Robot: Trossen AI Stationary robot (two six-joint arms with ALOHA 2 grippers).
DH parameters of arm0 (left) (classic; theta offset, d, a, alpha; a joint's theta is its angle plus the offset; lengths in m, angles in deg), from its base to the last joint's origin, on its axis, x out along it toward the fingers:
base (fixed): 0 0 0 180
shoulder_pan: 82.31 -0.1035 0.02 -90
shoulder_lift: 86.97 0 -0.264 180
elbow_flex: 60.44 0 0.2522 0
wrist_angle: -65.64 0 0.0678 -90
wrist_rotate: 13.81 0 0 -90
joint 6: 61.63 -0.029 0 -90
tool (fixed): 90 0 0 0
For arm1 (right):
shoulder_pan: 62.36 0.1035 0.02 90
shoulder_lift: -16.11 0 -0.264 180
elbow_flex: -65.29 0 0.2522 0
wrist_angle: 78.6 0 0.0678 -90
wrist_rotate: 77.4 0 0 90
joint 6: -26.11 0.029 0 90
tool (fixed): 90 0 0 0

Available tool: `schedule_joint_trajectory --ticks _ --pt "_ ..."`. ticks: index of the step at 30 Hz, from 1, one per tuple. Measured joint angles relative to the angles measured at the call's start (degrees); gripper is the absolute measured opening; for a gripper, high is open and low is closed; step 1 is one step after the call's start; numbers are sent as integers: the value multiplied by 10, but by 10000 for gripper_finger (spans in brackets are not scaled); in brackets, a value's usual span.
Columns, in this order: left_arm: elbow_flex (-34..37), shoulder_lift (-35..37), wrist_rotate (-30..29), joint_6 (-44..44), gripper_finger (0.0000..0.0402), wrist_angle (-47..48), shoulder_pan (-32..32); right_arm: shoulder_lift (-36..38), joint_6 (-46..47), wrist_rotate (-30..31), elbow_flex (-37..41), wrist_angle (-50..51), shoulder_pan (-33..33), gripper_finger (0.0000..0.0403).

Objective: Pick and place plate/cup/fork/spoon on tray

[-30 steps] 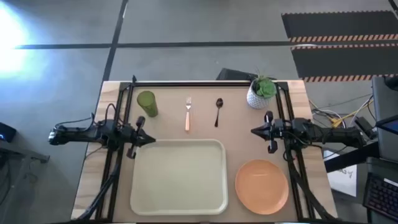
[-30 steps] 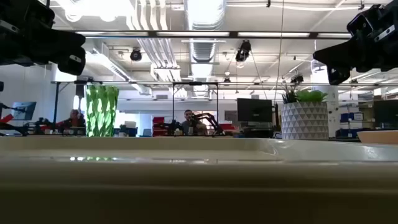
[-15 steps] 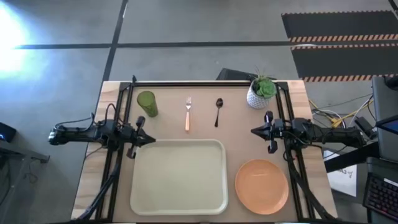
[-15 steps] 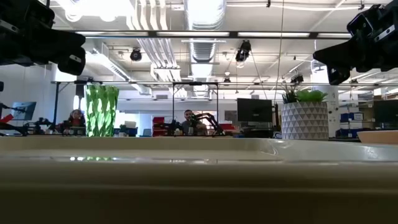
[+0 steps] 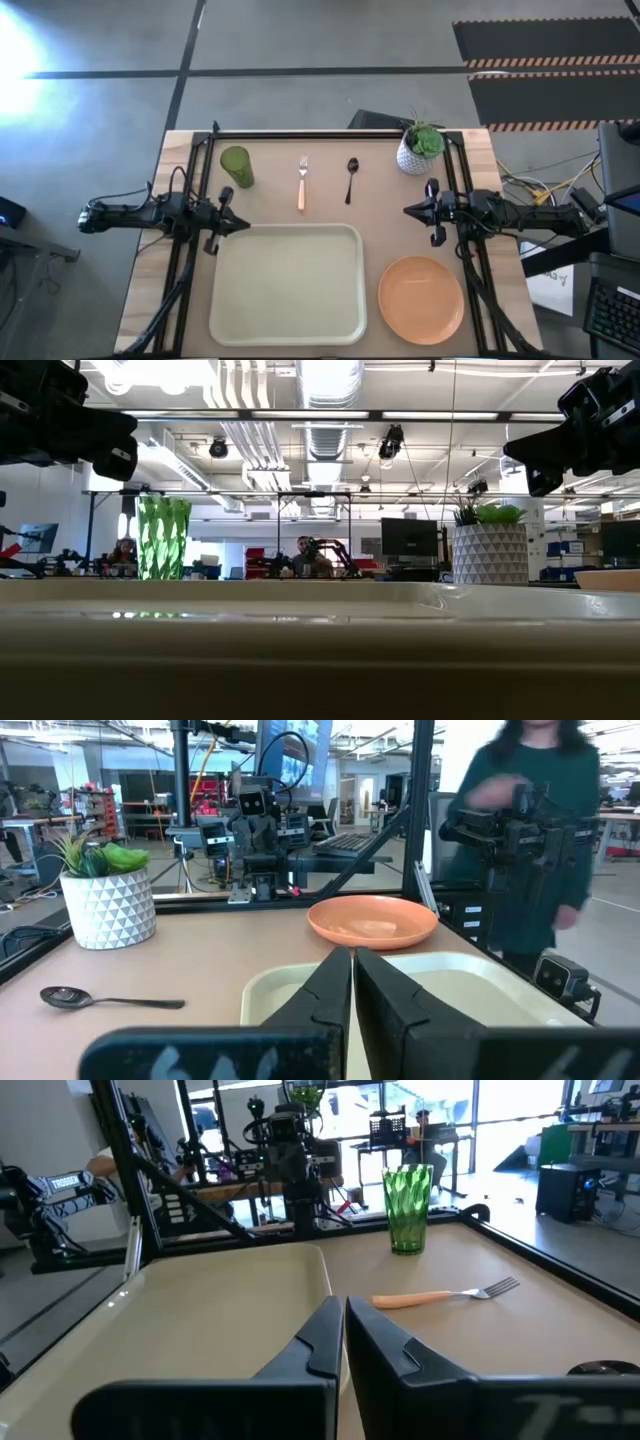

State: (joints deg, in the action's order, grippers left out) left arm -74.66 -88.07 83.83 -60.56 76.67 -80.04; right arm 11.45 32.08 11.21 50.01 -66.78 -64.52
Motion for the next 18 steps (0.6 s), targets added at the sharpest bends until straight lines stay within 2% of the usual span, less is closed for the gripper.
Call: schedule_joint_trajectory --ticks 14,18 --pt "0 0 0 0 0 0 0 0 0 0 0 -1 0 9" --pt "0 0 0 0 0 0 0 0 40 0 0 -3 0 9"
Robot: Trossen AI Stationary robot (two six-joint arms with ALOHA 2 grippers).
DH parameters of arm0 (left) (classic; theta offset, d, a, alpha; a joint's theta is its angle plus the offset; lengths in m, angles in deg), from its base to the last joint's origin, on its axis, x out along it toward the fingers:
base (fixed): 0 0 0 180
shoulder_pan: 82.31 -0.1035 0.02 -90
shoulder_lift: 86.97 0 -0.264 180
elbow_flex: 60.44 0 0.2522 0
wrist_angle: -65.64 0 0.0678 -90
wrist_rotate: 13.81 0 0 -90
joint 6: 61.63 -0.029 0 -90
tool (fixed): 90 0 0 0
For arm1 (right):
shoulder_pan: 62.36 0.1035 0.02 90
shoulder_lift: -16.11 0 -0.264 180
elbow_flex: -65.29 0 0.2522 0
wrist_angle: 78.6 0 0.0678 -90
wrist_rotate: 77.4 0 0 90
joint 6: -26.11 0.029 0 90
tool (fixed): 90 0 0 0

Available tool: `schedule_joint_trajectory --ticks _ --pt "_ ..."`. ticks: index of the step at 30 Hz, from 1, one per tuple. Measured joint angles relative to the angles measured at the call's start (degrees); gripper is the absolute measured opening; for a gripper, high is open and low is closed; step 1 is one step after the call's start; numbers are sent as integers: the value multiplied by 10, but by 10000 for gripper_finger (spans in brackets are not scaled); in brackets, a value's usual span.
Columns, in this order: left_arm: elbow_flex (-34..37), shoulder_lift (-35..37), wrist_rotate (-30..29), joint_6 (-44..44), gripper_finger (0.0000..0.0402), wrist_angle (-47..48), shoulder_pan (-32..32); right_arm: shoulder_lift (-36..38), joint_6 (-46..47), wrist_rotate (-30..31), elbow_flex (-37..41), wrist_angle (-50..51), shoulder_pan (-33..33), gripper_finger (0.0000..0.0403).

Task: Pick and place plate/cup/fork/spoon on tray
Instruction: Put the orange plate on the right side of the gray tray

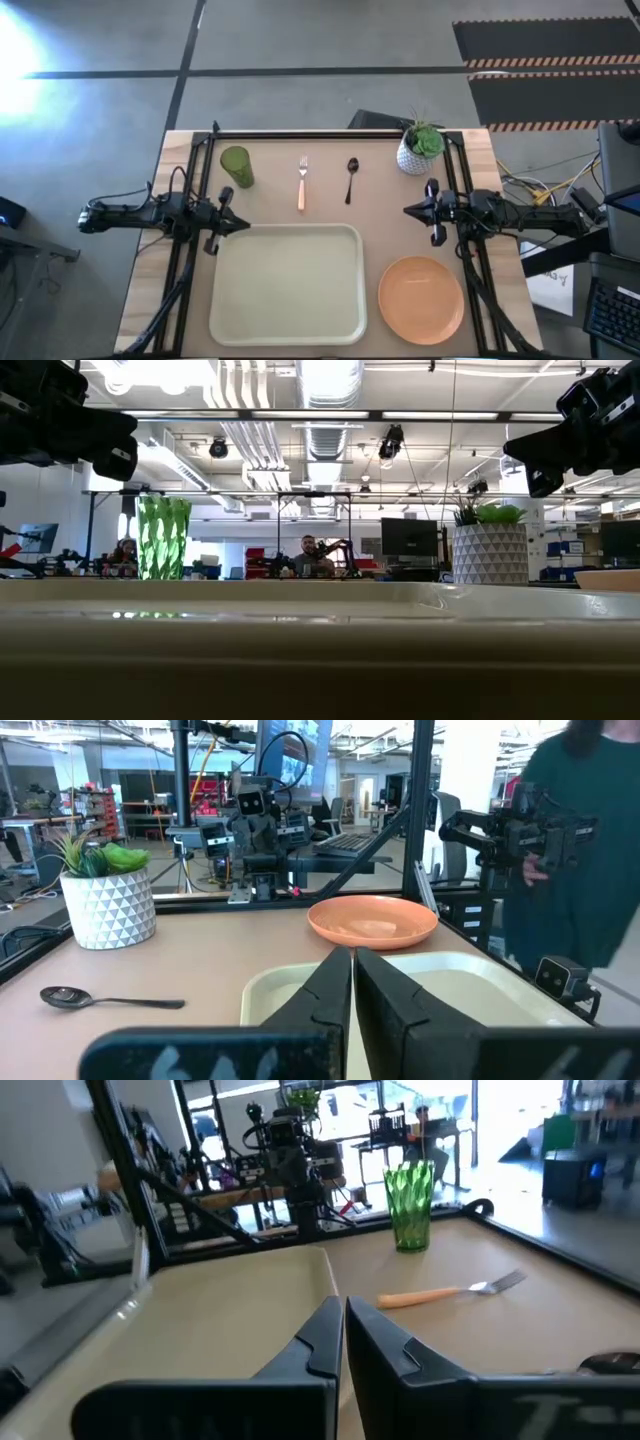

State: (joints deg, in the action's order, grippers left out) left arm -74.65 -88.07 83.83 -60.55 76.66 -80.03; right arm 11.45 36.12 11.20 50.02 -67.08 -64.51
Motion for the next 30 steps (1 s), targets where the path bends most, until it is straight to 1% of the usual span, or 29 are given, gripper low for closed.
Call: schedule_joint_trajectory --ticks 4,10,14,17,21,25,30 --pt "0 0 0 0 0 0 0 0 73 0 0 -2 0 9" --pt "0 0 0 0 0 0 0 0 95 1 0 -1 0 9" --pt "0 0 0 0 0 0 0 0 116 33 0 -7 0 9" --pt "0 0 0 0 0 0 0 0 130 54 0 -40 0 9" --pt "0 0 0 0 0 0 0 0 130 93 0 -114 0 9" --pt "0 0 0 0 0 0 0 0 130 119 0 -185 0 9" --pt "0 0 -5 0 0 -9 0 0 136 154 0 -231 0 9"
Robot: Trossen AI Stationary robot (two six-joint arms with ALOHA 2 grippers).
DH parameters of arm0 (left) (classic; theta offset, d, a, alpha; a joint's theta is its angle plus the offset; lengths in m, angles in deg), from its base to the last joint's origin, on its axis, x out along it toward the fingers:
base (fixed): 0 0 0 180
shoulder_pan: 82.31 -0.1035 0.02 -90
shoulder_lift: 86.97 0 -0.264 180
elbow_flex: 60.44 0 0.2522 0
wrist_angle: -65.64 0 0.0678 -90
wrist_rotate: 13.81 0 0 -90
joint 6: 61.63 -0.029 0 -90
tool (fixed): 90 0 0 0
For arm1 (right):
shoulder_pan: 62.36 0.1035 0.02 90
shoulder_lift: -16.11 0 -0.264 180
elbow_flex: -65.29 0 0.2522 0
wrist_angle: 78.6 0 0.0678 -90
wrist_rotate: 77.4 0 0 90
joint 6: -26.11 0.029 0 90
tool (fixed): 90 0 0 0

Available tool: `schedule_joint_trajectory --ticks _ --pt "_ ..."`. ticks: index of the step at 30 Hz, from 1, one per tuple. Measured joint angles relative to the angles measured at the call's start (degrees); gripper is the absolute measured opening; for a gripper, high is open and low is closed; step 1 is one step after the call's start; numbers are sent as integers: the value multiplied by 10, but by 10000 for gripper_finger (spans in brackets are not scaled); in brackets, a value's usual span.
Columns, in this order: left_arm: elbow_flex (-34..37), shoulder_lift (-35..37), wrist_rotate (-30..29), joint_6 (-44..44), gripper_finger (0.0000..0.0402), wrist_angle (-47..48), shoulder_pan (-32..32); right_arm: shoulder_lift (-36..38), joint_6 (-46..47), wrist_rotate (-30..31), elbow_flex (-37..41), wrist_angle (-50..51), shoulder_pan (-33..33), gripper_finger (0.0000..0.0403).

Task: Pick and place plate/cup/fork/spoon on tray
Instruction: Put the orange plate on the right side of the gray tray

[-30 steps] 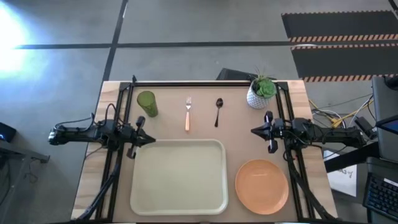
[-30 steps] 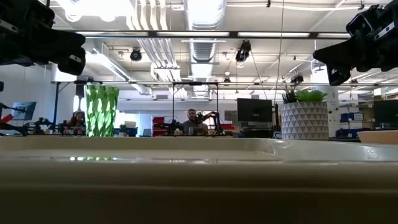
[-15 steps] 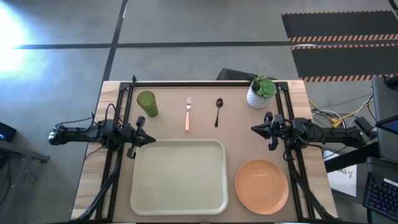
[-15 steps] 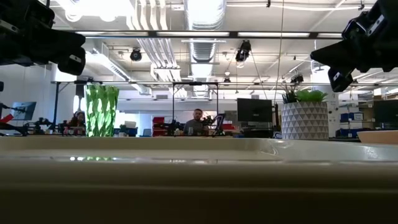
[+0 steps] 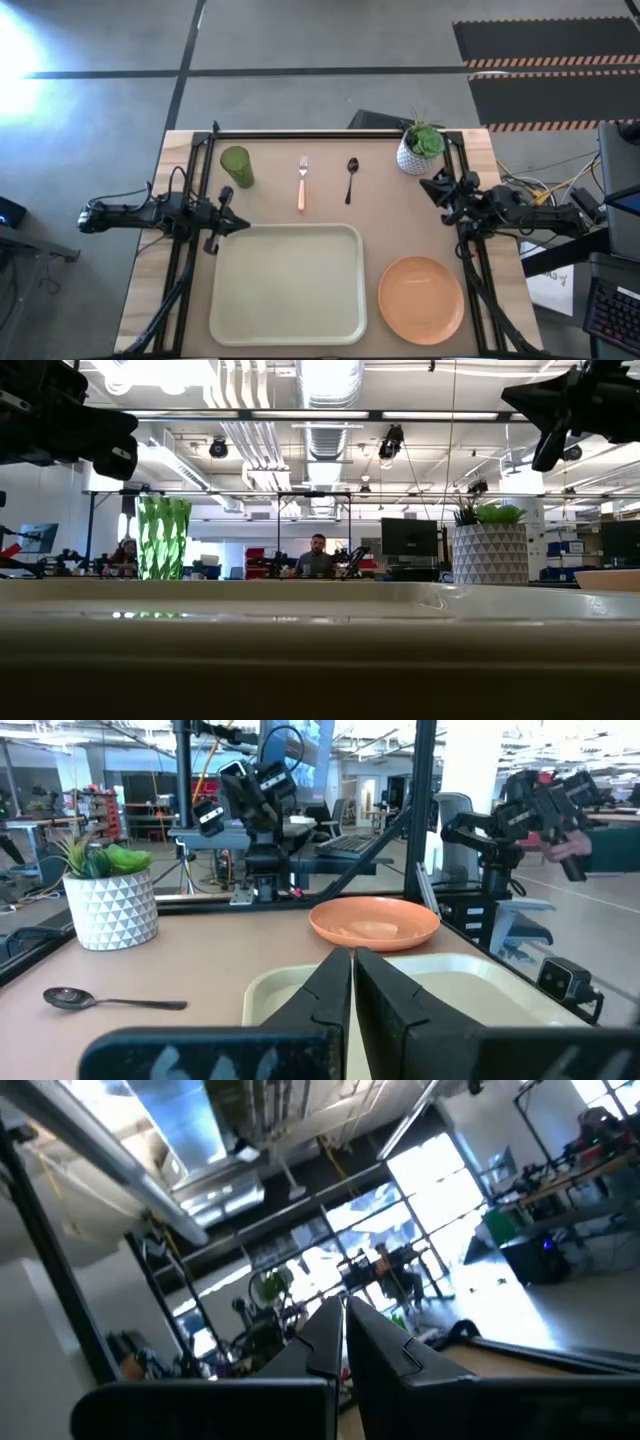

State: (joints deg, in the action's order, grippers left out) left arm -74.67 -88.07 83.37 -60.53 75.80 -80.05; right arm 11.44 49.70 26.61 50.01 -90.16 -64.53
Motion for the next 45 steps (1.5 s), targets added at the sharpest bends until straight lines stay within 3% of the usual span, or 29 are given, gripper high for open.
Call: schedule_joint_trajectory --ticks 4,11,15,22,25,29,33,36,39,45 --pt "0 0 0 1 0 -70 0 0 0 15 0 -8 0 9" --pt "0 0 8 6 0 -343 0 0 26 30 0 -7 0 9" --pt "0 0 15 82 0 -442 0 0 28 29 0 -7 0 9" --pt "0 0 -2 83 0 -489 0 -1 57 -4 0 -45 0 9" --pt "-5 0 -18 90 0 -500 0 -5 27 -27 -13 -76 0 9" --pt "-54 0 -19 70 0 -452 0 -23 -34 -63 -81 -54 0 9" --pt "-160 -14 -41 41 0 -239 0 -61 -88 -112 -218 69 0 9" --pt "-260 -54 -57 28 0 -108 0 -110 -116 -124 -347 207 0 9" --pt "-352 -101 -31 -4 0 -9 0 -175 -126 -123 -477 388 0 9" --pt "-498 -172 -32 -19 0 138 0 -325 -55 -78 -693 732 0 9"
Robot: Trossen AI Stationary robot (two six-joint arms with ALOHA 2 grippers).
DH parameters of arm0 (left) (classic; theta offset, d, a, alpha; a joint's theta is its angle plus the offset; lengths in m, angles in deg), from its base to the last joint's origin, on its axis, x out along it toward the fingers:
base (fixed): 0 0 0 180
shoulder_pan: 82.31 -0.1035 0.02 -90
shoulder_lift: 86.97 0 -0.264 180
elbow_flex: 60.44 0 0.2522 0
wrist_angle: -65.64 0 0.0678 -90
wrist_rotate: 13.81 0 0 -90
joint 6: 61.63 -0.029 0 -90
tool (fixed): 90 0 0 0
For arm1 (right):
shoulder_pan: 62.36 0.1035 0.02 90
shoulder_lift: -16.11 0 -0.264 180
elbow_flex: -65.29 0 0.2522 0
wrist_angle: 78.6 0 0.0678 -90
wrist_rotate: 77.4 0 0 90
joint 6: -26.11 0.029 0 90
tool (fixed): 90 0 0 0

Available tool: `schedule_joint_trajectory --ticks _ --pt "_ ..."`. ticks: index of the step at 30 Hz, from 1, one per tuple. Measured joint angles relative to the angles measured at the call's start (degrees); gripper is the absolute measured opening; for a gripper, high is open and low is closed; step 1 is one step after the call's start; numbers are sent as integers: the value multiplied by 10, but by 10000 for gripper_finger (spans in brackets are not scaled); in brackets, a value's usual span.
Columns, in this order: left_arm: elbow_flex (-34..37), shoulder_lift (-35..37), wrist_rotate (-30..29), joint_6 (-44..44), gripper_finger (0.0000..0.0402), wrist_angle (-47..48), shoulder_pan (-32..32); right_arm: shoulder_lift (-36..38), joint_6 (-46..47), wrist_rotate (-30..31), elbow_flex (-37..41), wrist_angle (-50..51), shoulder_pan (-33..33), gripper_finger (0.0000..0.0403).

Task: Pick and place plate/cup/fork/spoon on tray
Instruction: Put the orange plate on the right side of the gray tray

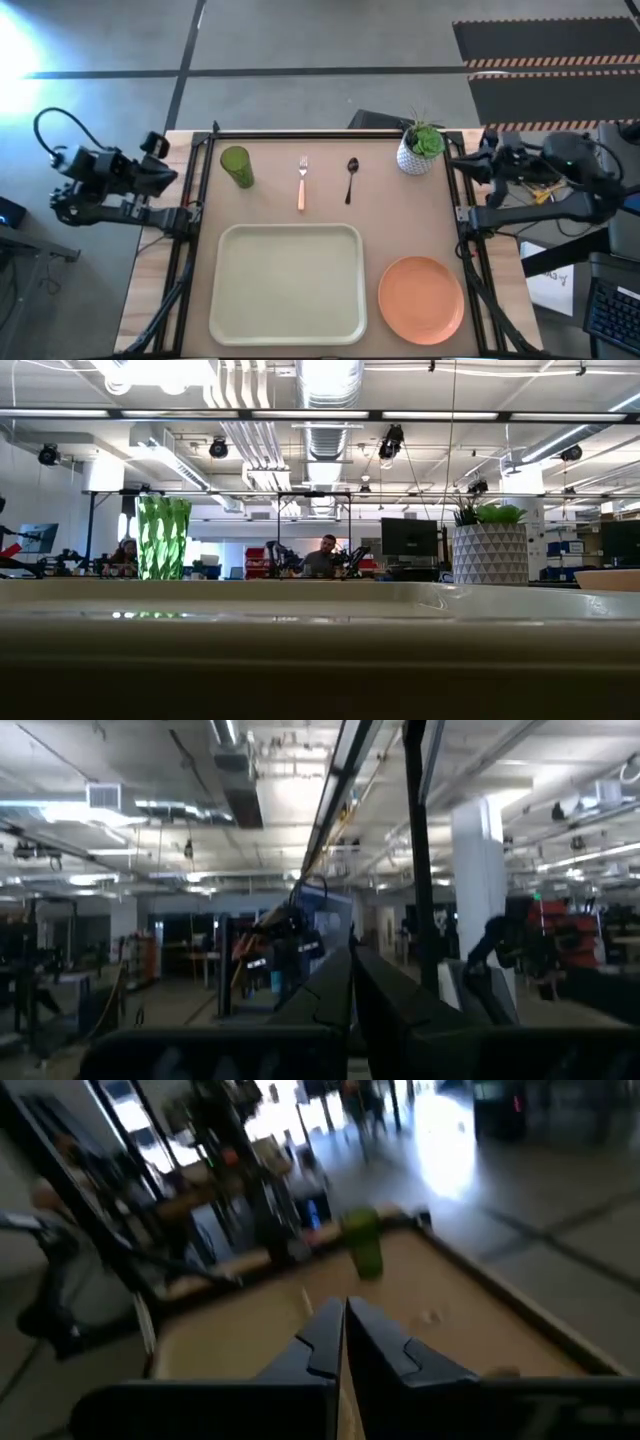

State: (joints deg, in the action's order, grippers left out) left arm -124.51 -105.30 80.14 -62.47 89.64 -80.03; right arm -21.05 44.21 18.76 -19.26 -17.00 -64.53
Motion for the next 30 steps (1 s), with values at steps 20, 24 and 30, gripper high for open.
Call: schedule_joint_trajectory --ticks 20,24,30 --pt "-75 -39 -13 1 0 102 0 -335 216 -112 -91 351 79 9" --pt "-75 -39 -13 1 0 101 0 -377 247 -127 -76 358 126 9" --pt "-75 -39 -13 0 0 101 0 -440 281 -175 -65 353 173 9"
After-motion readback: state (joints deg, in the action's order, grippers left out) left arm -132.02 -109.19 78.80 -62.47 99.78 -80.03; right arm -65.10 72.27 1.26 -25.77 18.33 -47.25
